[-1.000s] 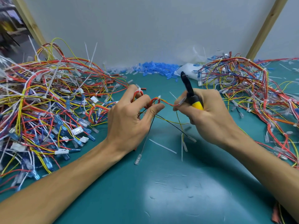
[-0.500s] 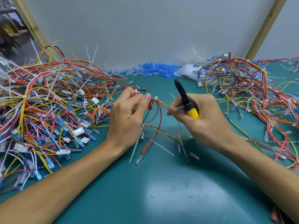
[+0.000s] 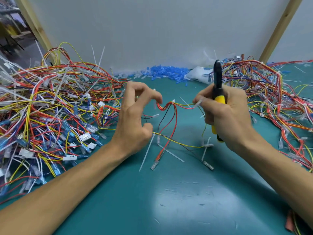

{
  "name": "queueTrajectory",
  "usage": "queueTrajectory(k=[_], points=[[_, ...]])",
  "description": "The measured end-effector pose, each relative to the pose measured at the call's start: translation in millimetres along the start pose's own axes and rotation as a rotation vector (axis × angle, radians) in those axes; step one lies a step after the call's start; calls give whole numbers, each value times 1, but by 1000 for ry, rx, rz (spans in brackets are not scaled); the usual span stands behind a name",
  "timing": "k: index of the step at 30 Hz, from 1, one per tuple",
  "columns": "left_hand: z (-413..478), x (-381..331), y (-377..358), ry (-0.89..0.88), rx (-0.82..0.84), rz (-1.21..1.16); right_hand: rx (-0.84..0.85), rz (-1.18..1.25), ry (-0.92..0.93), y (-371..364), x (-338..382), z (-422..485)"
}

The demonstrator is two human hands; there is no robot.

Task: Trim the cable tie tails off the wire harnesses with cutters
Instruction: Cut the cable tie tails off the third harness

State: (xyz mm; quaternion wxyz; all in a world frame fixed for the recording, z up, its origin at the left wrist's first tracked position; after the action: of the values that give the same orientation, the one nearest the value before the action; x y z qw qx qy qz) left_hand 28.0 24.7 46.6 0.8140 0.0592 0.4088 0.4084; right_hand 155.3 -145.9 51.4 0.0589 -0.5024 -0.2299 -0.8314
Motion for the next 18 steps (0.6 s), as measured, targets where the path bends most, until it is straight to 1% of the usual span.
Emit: queueTrajectory(k=[2,4,6,9,10,12,14,18], points=[[1,-7,-3,-105,120,97,-49,-19,-4,6,0,1],[2,-11,-2,-158,169,147,-101,-25,-1,12,1,2],[2,-11,-4,-179,235,137,-159,-45,29,18,4,2],[-5,-2,-23,-165,469,186,-233,-73,92,27,11,1],[-7,2,-29,-157,517,211,-244,-82,113,28,13,1],[-8,7,-35,-169,523,170,-236,-136,166,28,17,0],[-6,8,-33,-185,467,56,-191,-202,228,24,21,-2],[0,9,-26,-205,345,-11,-48,-362,383,6,28,-10]])
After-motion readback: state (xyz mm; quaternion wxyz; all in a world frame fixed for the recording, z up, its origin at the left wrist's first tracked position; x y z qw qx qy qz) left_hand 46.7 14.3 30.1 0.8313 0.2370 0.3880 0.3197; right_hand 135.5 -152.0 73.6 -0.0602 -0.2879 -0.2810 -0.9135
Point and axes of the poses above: each hand's wrist, its own z-axis towards the middle knuckle, its own y-axis out of the back of the hand, x = y × z, the point moved 7 cm from there along z, towards the middle knuckle, and after that the axes turned 11 degrees about -z, right-handed, at the moved point
